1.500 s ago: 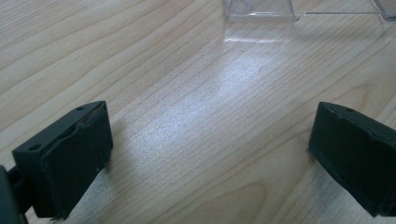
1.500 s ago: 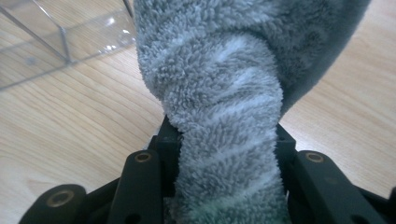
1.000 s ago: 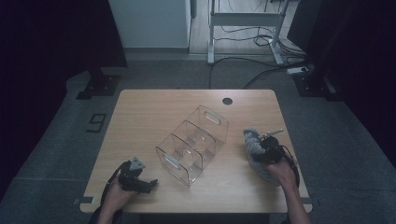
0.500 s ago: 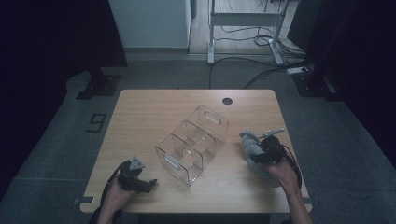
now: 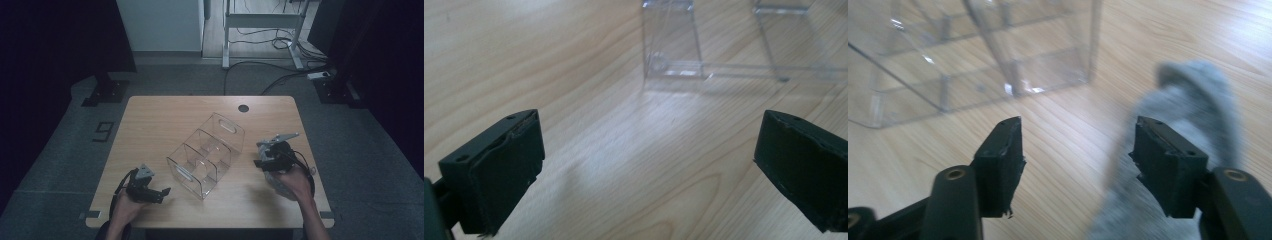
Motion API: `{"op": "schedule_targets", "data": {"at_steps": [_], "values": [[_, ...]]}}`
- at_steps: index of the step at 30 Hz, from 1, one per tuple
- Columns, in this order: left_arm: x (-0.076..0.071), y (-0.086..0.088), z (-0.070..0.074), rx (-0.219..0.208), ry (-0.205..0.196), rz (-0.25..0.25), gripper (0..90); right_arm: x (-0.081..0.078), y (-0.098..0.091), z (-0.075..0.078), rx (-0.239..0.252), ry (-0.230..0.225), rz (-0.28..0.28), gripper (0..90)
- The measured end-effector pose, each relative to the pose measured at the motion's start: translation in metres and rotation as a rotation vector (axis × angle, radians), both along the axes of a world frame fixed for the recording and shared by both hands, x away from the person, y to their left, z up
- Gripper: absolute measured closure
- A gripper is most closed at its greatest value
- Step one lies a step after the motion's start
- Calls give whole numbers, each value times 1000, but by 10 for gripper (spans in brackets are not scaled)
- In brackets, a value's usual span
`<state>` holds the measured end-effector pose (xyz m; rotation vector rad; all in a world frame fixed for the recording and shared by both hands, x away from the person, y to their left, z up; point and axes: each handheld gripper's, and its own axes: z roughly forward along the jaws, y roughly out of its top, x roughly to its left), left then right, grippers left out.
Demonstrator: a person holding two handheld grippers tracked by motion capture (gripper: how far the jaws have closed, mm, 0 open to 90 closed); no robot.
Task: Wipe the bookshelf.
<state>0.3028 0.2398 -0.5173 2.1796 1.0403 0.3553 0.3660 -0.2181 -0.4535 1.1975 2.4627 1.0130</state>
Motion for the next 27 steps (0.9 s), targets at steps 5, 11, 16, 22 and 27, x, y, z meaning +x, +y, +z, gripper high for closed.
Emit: {"op": "schedule_targets", "data": {"at_steps": [5,11,16,22,27], "values": [[2,-7,7,-10,-37,-11,20,7,24,-8,44,16,68,433],[7,-16,12,-14,-55,-19,43,16,55,-17,35,28,149,484],[13,-22,11,1,-48,-30,43,23,71,-19,58,39,196,499],[20,-27,10,1,-43,-26,49,25,86,-24,47,45,234,512],[25,-30,5,11,-28,-1,25,21,87,-25,54,45,252,518]]}}
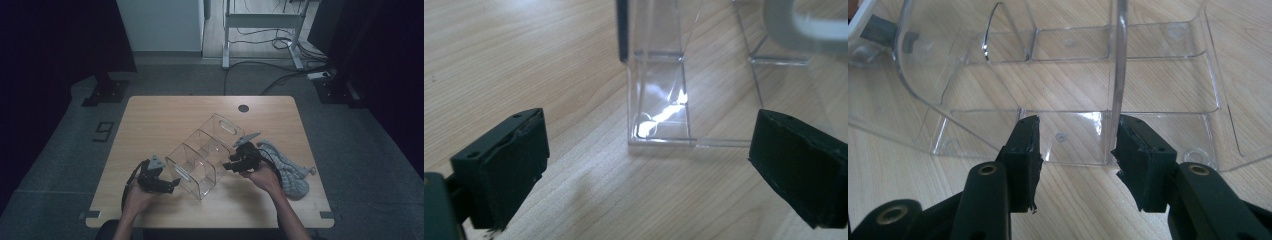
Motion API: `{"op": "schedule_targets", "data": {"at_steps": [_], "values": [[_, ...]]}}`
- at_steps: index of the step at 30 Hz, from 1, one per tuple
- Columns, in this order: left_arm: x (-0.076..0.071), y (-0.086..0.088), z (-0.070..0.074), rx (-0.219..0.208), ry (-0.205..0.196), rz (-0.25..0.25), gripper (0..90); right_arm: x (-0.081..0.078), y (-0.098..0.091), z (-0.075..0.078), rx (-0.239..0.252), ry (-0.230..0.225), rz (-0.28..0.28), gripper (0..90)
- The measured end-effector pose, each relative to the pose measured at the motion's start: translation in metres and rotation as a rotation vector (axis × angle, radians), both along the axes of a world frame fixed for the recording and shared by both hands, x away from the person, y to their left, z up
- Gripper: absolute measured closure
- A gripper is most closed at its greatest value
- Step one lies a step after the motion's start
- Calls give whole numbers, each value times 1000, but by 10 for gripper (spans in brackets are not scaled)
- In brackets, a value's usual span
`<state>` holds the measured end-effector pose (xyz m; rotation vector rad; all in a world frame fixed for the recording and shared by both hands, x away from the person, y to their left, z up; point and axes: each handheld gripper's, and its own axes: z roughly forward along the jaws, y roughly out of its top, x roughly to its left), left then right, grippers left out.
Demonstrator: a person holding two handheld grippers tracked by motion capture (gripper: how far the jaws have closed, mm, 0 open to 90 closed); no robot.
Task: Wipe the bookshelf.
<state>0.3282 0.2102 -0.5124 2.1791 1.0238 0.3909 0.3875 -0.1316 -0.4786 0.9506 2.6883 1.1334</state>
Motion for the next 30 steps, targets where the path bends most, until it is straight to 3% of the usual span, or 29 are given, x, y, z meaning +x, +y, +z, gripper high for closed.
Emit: {"op": "schedule_targets", "data": {"at_steps": [20,23,30], "values": [[17,18,-5,3,4,90,37,-19,20,1,-46,-10,46,516],[21,21,-7,-12,13,103,56,-20,24,0,-53,-3,57,513],[6,21,-1,-22,22,61,38,-19,21,-3,-31,27,68,475]]}}
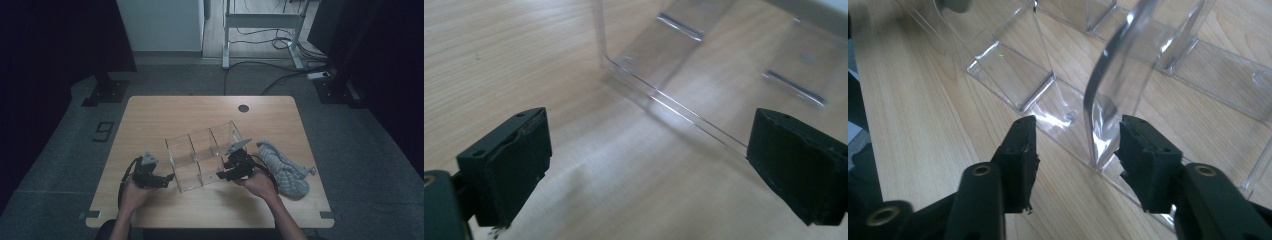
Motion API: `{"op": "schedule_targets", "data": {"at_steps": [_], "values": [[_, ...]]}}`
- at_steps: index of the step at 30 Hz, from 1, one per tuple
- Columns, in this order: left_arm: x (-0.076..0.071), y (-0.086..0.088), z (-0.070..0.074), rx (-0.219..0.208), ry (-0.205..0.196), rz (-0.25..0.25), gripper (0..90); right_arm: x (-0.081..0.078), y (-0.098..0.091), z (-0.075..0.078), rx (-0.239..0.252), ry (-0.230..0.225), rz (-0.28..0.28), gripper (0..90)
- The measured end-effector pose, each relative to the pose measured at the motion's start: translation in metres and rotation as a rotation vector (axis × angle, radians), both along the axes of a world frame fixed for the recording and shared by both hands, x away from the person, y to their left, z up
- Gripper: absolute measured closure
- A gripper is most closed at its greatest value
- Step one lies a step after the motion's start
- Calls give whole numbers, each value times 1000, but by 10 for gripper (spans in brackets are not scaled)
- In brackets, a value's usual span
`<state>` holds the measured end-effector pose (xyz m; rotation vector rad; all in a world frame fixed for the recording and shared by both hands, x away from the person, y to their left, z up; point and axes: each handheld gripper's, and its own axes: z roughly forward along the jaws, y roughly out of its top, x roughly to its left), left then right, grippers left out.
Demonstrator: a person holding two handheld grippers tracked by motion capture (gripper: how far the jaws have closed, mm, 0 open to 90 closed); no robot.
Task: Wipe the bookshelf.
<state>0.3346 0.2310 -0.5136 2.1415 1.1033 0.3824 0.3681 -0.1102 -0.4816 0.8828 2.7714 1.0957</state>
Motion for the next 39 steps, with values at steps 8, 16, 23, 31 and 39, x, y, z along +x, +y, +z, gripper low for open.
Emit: {"op": "schedule_targets", "data": {"at_steps": [8,16,23,31,39], "values": [[-33,-6,8,14,-3,-42,0,-7,-6,-2,-40,-12,-1,425],[-44,-30,23,7,-43,-91,0,-17,-19,-5,-68,-14,-11,395],[-33,-52,28,98,-82,-48,89,-21,-38,-7,-109,-14,-47,376],[-27,-48,25,92,-79,-17,320,-18,-68,-3,-108,-24,-123,366],[-21,-39,27,111,-83,10,444,-13,-97,11,-115,-74,-223,345]]}}
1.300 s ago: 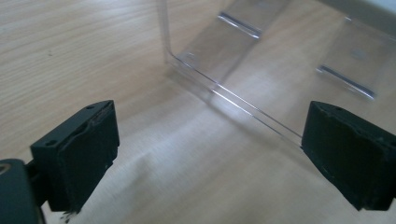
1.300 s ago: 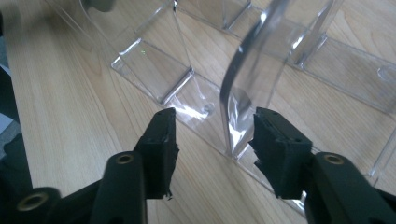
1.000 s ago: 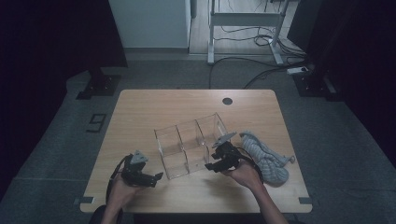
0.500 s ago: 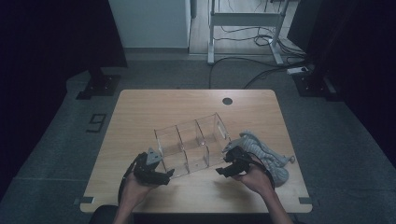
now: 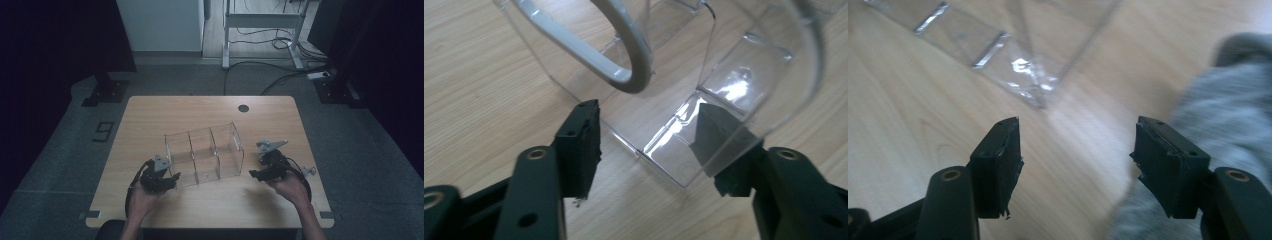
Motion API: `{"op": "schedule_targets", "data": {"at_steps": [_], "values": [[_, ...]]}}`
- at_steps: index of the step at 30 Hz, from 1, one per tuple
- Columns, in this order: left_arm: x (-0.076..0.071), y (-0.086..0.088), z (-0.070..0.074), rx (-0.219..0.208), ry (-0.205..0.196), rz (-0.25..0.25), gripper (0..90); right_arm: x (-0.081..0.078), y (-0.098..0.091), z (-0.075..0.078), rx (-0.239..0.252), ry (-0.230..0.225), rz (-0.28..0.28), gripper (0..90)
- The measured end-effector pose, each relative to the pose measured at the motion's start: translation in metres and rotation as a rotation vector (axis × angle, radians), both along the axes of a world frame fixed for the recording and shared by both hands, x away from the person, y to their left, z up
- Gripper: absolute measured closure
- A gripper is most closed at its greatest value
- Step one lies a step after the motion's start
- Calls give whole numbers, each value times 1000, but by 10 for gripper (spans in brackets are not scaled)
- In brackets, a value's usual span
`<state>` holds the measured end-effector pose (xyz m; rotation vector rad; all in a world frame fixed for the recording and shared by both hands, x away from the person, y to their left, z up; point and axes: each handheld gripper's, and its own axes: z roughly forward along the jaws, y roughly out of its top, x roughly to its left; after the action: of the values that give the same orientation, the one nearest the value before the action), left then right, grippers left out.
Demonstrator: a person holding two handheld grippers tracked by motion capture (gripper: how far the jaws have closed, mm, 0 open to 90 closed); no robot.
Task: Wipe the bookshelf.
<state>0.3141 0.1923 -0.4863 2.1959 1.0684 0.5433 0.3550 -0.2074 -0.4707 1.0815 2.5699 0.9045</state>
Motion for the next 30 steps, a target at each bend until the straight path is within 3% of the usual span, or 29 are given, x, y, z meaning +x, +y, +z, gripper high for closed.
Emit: {"op": "schedule_targets", "data": {"at_steps": [5,11,15,21,30], "values": [[6,6,0,17,-28,42,543,3,-21,4,4,-19,-78,336],[14,14,-1,-6,-30,76,674,8,-42,0,-29,-41,-174,317],[19,21,-1,-20,-29,100,726,12,-54,-8,-32,-24,-231,310],[24,32,-1,-31,-21,115,783,18,-58,-27,-52,31,-257,304],[27,47,0,-51,-3,100,822,21,-51,-40,-54,92,-237,226]]}}
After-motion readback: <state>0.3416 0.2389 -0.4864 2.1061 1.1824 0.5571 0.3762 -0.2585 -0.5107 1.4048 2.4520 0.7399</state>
